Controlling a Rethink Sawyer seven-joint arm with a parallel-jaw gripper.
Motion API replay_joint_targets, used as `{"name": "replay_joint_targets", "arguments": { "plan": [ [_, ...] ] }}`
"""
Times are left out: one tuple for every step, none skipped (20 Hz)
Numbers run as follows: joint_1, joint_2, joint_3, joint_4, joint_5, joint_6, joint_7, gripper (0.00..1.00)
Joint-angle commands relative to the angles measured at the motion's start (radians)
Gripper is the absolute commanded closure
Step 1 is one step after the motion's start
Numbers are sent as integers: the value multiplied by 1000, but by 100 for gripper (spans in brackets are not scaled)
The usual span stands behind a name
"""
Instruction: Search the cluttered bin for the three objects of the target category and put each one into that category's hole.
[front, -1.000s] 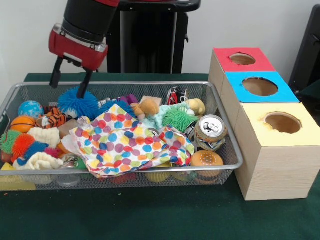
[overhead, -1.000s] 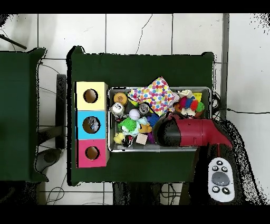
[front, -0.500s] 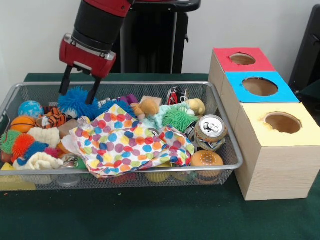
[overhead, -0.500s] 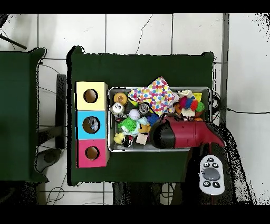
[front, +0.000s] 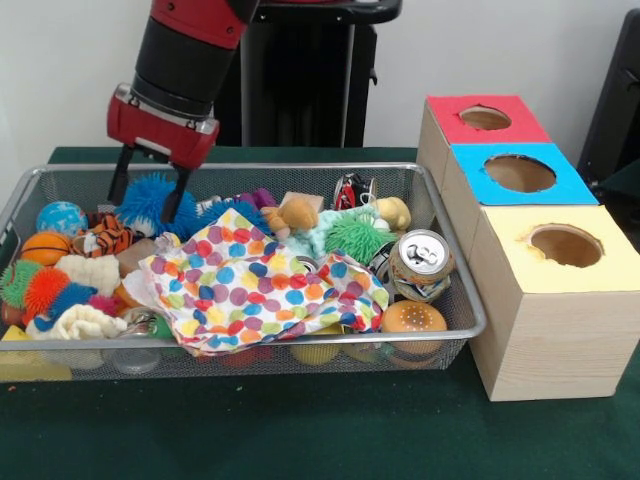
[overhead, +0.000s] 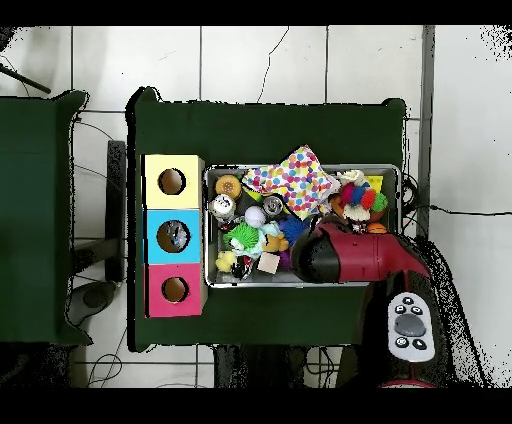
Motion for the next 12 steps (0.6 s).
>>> {"name": "replay_joint_targets", "arguments": {
  "plan": [
    [-38, 76, 87, 46, -4, -71, 80, 0],
    [-39, 80, 88, 43, -7, -75, 77, 0],
    [-37, 91, 86, 34, -8, -80, 79, 0],
    [-38, 97, 87, 29, -8, -82, 78, 0],
    [-40, 103, 88, 24, -5, -87, 81, 0],
    [-41, 109, 91, 18, -3, -88, 81, 0],
    [-49, 114, 99, 8, -2, -86, 74, 0],
    [-55, 119, 108, 3, -1, -85, 68, 0],
    [-63, 122, 116, 0, -1, -90, 63, 0],
    [-73, 124, 130, -3, -1, -82, 51, 0],
    [-88, 125, 148, -3, -3, -79, 36, 0],
    [-100, 131, 162, -7, -3, -81, 30, 0]
  ]
}}
